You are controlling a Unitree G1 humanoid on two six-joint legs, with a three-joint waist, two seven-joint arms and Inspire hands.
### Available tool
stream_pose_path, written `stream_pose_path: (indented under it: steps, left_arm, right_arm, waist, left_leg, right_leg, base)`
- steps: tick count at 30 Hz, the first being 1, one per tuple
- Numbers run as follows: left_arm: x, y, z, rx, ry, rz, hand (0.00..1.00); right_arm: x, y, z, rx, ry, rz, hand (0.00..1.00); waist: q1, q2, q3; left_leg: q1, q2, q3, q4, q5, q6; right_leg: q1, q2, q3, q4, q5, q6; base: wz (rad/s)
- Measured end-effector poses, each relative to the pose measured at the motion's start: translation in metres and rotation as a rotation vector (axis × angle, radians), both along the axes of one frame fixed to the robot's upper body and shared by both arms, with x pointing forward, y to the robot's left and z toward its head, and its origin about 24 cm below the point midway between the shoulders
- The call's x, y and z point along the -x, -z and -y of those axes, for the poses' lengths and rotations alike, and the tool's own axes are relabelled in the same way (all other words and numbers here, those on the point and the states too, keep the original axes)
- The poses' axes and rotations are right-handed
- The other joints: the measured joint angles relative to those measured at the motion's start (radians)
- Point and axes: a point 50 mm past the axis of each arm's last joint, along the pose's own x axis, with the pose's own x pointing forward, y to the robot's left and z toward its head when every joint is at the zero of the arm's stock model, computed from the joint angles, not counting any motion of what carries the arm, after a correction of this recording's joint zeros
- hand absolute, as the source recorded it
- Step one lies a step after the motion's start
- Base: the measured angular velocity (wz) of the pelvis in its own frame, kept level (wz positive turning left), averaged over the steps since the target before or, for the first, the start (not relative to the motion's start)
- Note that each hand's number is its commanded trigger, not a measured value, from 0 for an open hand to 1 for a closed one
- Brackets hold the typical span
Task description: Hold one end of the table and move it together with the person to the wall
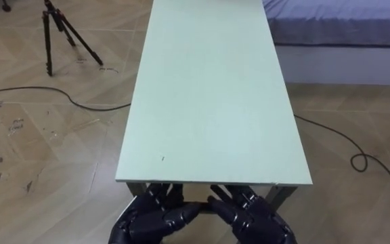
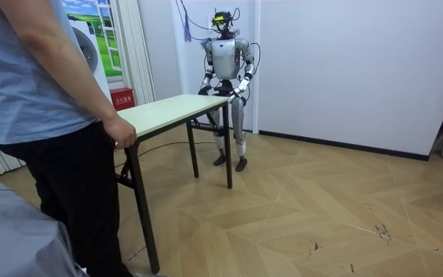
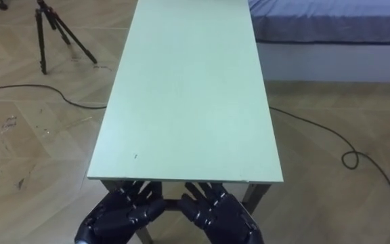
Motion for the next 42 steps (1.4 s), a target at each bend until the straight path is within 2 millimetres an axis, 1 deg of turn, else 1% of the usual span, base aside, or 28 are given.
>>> stream_pose_path:
  steps: [3, 6, 8, 11, 13, 17, 20, 23, 26, 28, 32, 33, 35, 37, 42]
  left_arm:
    - [0.000, -0.001, -0.001, 0.015, -0.007, -0.006, 0.00]
    - [-0.001, -0.001, -0.001, 0.080, -0.045, -0.030, 0.00]
    - [-0.001, -0.001, -0.001, 0.111, -0.068, -0.045, 0.00]
    - [-0.002, 0.000, -0.002, 0.115, -0.082, -0.055, 0.00]
    - [-0.002, 0.000, -0.002, 0.122, -0.093, -0.067, 0.00]
    - [-0.004, 0.004, -0.004, 0.191, -0.156, -0.119, 0.00]
    - [-0.013, 0.006, -0.006, 0.209, -0.183, -0.138, 0.00]
    - [-0.016, 0.015, -0.007, 0.226, -0.212, -0.182, 0.00]
    - [-0.019, 0.020, -0.007, 0.225, -0.218, -0.210, 0.00]
    - [-0.019, 0.021, -0.008, 0.246, -0.238, -0.227, 0.00]
    - [-0.020, 0.022, -0.004, 0.367, -0.301, -0.283, 0.00]
    - [-0.020, 0.024, -0.004, 0.385, -0.312, -0.297, 0.00]
    - [-0.019, 0.028, -0.004, 0.399, -0.326, -0.321, 0.00]
    - [-0.017, 0.032, -0.005, 0.424, -0.345, -0.350, 0.00]
    - [-0.017, 0.035, -0.003, 0.470, -0.388, -0.385, 0.00]
  right_arm:
    - [-0.001, -0.001, 0.000, 0.000, 0.000, 0.004, 0.00]
    - [-0.003, -0.001, -0.001, -0.010, 0.003, 0.001, 0.00]
    - [-0.003, -0.001, 0.000, -0.037, 0.017, -0.009, 0.00]
    - [-0.003, -0.001, 0.000, -0.053, 0.029, -0.016, 0.00]
    - [-0.003, -0.001, -0.001, -0.067, 0.036, -0.031, 0.00]
    - [-0.004, 0.001, -0.001, -0.098, 0.058, -0.072, 0.00]
    - [-0.007, 0.001, -0.001, -0.123, 0.089, -0.089, 0.00]
    - [-0.008, 0.003, -0.005, -0.149, 0.101, -0.117, 0.00]
    - [-0.010, 0.004, -0.004, -0.154, 0.099, -0.137, 0.00]
    - [-0.014, 0.005, -0.005, -0.171, 0.109, -0.152, 0.00]
    - [-0.016, 0.005, -0.006, -0.222, 0.145, -0.190, 0.00]
    - [-0.016, 0.005, -0.007, -0.234, 0.151, -0.198, 0.00]
    - [-0.015, 0.006, -0.007, -0.251, 0.160, -0.210, 0.00]
    - [-0.015, 0.006, -0.008, -0.270, 0.172, -0.226, 0.00]
    - [-0.017, 0.005, -0.008, -0.306, 0.207, -0.240, 0.00]
  waist:
    - [-0.003, -0.001, 0.0005]
    - [-0.004, -0.001, 0.0051]
    - [-0.002, 0.005, 0.0094]
    - [-0.002, 0.011, 0.0126]
    - [0.001, 0.012, 0.0133]
    - [0.007, 0.016, 0.0154]
    - [0.007, 0.018, 0.0149]
    - [0.009, 0.020, 0.0139]
    - [0.008, 0.024, 0.0101]
    - [0.008, 0.025, 0.0090]
    - [0.008, 0.026, 0.0077]
    - [0.009, 0.028, 0.0060]
    - [0.007, 0.031, 0.0058]
    - [0.006, 0.035, 0.0029]
    - [0.004, 0.037, 0.0022]
  left_leg:
    - [0.002, 0.000, 0.000, 0.000, 0.000, 0.000]
    - [0.008, 0.001, -0.001, 0.000, 0.000, 0.000]
    - [0.011, 0.001, 0.000, 0.000, 0.000, 0.000]
    - [0.018, 0.000, -0.001, 0.000, 0.000, 0.000]
    - [0.027, 0.000, -0.001, -0.001, 0.000, 0.000]
    - [0.047, 0.000, 0.000, -0.002, 0.000, 0.000]
    - [0.047, 0.000, 0.000, -0.001, 0.001, 0.000]
    - [0.062, 0.000, 0.004, -0.002, 0.001, -0.001]
    - [0.066, 0.000, 0.008, -0.002, 0.001, -0.001]
    - [0.070, 0.001, 0.011, -0.002, 0.001, -0.002]
    - [0.082, 0.001, 0.011, -0.008, 0.002, -0.002]
    - [0.085, 0.001, 0.014, -0.011, 0.002, -0.002]
    - [0.093, 0.001, 0.020, -0.013, 0.002, -0.002]
    - [0.096, 0.001, 0.025, -0.020, 0.002, -0.002]
    - [0.097, 0.000, 0.026, -0.020, 0.002, -0.002]
  right_leg:
    - [0.002, 0.000, 0.000, 0.000, 0.000, 0.000]
    - [0.008, 0.000, 0.000, -0.001, 0.000, 0.000]
    - [0.011, 0.000, 0.003, -0.001, 0.000, 0.000]
    - [0.017, 0.000, 0.004, 0.000, 0.000, 0.000]
    - [0.025, 0.001, 0.005, 0.000, 0.000, 0.000]
    - [0.043, 0.001, 0.007, 0.000, 0.000, 0.000]
    - [0.043, 0.001, 0.005, 0.001, 0.001, -0.001]
    - [0.054, 0.002, 0.006, 0.003, 0.001, -0.002]
    - [0.059, 0.003, 0.009, 0.003, 0.002, -0.003]
    - [0.057, 0.003, 0.013, 0.004, 0.003, -0.004]
    - [0.060, 0.004, 0.014, 0.005, 0.003, -0.005]
    - [0.062, 0.005, 0.019, 0.005, 0.003, -0.005]
    - [0.071, 0.006, 0.027, 0.005, 0.003, -0.005]
    - [0.074, 0.007, 0.034, 0.005, 0.003, -0.005]
    - [0.073, 0.008, 0.037, 0.005, 0.003, -0.005]
  base:
    - [0.00]
    - [0.00]
    - [0.00]
    - [0.00]
    - [0.00]
    - [0.00]
    - [0.00]
    - [-0.03]
    - [-0.04]
    - [-0.06]
    - [-0.02]
    - [-0.07]
    - [-0.09]
    - [-0.09]
    - [-0.01]
